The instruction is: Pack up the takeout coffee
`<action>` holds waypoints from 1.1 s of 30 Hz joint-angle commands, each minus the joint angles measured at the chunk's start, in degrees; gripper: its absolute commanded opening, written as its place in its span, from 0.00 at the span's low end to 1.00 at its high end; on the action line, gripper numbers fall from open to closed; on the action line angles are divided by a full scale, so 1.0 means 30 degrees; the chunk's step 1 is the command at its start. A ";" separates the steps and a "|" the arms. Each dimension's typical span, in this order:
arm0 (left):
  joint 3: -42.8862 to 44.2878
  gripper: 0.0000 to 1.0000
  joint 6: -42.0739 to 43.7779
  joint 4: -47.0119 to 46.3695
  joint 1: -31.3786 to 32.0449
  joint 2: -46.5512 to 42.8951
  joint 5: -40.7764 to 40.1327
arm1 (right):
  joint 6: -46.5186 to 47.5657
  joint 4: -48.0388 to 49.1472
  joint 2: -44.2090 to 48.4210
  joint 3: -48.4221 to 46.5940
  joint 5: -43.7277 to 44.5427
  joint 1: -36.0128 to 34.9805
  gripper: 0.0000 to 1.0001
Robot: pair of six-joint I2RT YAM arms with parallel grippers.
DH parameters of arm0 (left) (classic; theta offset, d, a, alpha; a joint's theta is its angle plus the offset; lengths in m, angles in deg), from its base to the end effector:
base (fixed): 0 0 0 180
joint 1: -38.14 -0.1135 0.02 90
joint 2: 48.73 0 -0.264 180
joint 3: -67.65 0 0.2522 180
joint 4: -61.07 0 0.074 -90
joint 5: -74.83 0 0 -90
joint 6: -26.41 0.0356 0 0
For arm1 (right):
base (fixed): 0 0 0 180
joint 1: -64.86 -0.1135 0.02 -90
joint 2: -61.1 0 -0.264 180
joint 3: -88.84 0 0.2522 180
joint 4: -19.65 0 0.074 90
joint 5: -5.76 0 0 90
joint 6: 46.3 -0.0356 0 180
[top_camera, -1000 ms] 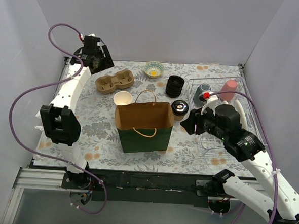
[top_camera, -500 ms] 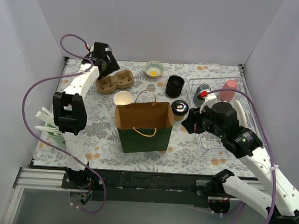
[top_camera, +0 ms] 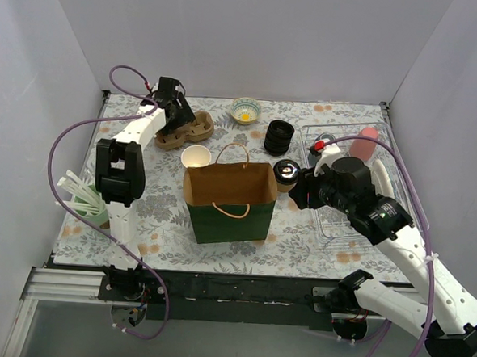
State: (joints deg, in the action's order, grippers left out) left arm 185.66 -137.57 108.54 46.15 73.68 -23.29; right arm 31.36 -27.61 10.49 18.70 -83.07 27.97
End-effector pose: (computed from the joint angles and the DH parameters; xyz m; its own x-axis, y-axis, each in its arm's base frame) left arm 0.4764 -0.0620 0.2311 -0.2645 -0.9237 -0.2772 -0.7345 0.3792 -0.5628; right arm 0.1501 0.1118 0.3508 -0.4887 -0.0997 -0.8667 -0.4926 0.8514 0.1799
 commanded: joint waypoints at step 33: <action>0.0496 0.63 0.1691 -0.1246 -0.0122 0.0007 0.0188 | 0.1036 0.0501 -0.0678 -0.1685 0.0489 -0.0098 0.57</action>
State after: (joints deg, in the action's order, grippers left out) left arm 189.40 -128.19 107.43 46.11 77.26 -23.22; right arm 33.44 -27.63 9.40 16.91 -81.39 27.97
